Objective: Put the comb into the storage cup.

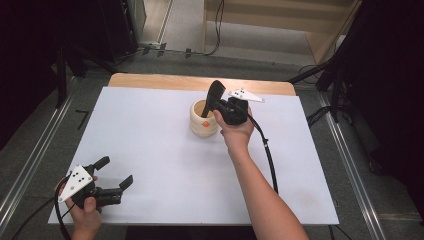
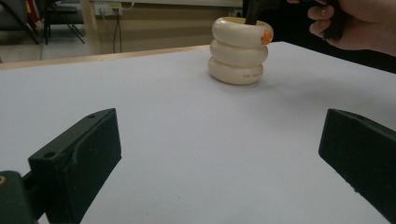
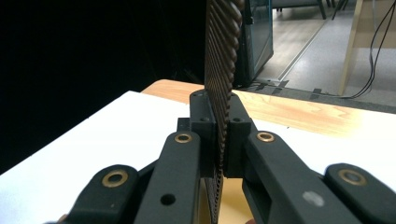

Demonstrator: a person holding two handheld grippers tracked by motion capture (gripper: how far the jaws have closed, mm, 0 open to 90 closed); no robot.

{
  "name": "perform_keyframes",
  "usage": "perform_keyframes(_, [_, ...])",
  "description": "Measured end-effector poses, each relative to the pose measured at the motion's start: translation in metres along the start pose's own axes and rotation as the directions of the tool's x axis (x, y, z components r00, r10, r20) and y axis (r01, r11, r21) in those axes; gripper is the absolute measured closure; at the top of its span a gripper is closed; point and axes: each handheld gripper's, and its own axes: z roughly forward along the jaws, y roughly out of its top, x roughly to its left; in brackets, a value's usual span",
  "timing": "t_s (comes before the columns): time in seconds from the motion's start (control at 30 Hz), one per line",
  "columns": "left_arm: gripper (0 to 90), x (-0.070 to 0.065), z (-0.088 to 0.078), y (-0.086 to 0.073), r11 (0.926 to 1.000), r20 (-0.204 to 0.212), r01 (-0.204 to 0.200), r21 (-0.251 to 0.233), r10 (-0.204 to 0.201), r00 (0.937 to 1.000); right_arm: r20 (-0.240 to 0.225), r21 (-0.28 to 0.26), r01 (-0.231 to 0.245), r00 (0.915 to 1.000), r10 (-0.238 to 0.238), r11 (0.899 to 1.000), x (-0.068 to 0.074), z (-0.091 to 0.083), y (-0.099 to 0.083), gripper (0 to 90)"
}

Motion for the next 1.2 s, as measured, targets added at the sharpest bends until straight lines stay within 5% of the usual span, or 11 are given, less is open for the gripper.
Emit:
perform_keyframes(0.63, [0.0, 0.000, 0.000, 0.000, 1.0000, -0.008, -0.004, -0.002, 0.004, 1.0000, -0.012, 0.009, -0.130, 0.9914, 0.130, 0.991, -0.018, 0.004, -0.013, 83.3])
perform_keyframes(0.87, [0.0, -0.001, -0.001, 0.000, 1.0000, -0.010, -0.004, -0.003, 0.004, 0.9999, 0.053, 0.039, -0.010, 0.9985, 0.008, 0.999, -0.019, 0.003, -0.014, 67.6])
perform_keyframes(0.97, [0.0, -0.001, -0.001, 0.000, 1.0000, -0.012, -0.005, -0.004, 0.005, 0.9999, 0.078, 0.051, 0.028, 0.9964, -0.032, 0.998, -0.020, 0.002, -0.014, 53.9])
perform_keyframes(1.2, [0.0, -0.001, -0.001, 0.000, 1.0000, -0.012, -0.007, -0.005, 0.007, 0.9999, 0.069, 0.095, 0.035, 0.9967, -0.042, 0.995, -0.021, -0.006, -0.012, 40.2])
